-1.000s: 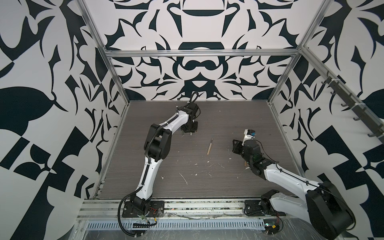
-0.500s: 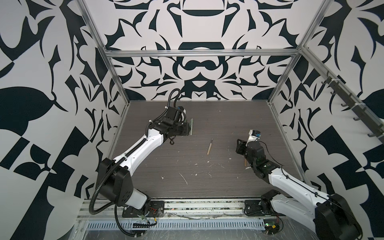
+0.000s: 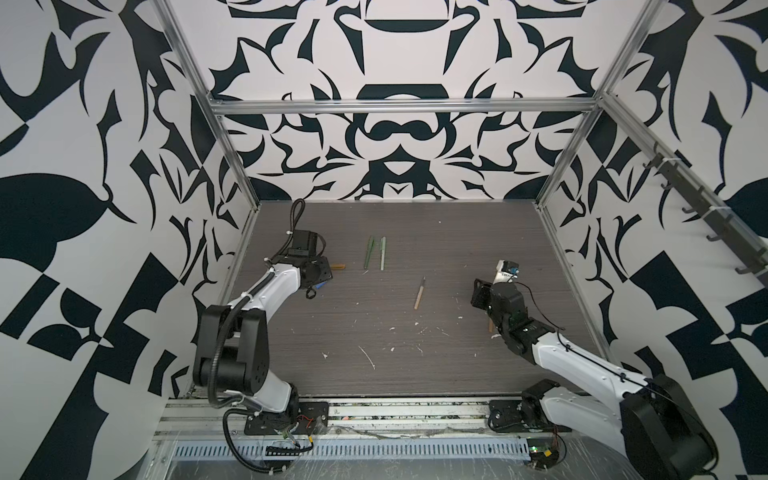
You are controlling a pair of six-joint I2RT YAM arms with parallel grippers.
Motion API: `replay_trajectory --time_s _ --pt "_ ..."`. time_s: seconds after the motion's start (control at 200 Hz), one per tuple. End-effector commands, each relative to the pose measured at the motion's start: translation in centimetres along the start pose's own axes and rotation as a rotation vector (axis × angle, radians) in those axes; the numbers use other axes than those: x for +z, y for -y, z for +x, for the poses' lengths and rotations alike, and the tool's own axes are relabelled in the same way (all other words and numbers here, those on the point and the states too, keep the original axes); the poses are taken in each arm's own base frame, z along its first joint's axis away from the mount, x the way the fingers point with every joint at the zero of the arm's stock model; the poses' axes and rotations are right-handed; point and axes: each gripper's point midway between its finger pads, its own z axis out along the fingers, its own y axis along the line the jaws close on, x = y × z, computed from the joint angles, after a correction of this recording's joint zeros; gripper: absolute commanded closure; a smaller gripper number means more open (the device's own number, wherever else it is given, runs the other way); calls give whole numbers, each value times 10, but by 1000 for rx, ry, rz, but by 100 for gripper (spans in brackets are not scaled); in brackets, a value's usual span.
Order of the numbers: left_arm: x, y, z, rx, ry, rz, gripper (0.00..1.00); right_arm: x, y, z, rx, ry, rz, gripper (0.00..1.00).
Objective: Insert the pens into the pen caps
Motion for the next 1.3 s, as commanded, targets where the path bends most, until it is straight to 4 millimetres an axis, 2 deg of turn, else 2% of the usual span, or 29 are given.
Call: replay_trajectory --time_s 0.0,0.175,0.665,1.295 --pt "10 11 -9 69 -30 23 43 -1 -10 -9 8 30 -45 60" --pt "26 3 4 120 -94 -9 43 -3 -15 -9 15 24 -72 59" --pt "49 -2 12 188 -175 -37 45 -3 -19 -7 17 9 -95 59" --pt "48 13 39 240 -218 -49 61 1 -22 -4 16 -7 -98 67"
